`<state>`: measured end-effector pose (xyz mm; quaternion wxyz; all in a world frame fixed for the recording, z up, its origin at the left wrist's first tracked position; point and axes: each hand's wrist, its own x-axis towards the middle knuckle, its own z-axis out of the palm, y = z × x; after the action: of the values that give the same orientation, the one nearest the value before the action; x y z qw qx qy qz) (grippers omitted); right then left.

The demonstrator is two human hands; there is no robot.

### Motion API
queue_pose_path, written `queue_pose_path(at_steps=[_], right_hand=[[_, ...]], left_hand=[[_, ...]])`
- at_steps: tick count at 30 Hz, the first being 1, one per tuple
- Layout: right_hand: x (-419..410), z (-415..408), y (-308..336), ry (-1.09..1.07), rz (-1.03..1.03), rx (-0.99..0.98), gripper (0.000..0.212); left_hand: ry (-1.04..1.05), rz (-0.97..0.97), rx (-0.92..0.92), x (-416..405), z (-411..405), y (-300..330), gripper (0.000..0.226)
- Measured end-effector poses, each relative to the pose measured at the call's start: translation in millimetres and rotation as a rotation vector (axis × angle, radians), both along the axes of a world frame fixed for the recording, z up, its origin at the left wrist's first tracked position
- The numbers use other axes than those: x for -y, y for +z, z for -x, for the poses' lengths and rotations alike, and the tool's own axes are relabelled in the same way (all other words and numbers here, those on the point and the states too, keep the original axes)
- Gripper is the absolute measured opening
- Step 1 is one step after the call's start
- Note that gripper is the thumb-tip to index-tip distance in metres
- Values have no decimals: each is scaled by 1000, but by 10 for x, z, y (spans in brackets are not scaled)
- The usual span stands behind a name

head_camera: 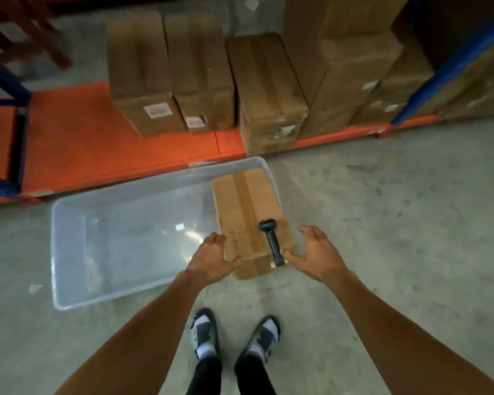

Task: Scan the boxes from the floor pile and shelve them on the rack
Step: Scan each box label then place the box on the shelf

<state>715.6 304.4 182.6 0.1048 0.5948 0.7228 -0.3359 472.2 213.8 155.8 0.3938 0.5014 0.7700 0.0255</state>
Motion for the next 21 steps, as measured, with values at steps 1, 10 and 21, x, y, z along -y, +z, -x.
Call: queue_pose_path(at_steps=[1,10,21], right_hand=[[18,-9,-198,-10,1,-7,82],[19,285,-1957,-113,-62,-92,90],[-12,481,-2537,-178,-134,-153,90]], left_hand=[[-10,0,3,10,-46,-209,77],[-93,-193,-2,132,-453,-2051,59],[-134,-469,-83,237,-466,-2608,40]])
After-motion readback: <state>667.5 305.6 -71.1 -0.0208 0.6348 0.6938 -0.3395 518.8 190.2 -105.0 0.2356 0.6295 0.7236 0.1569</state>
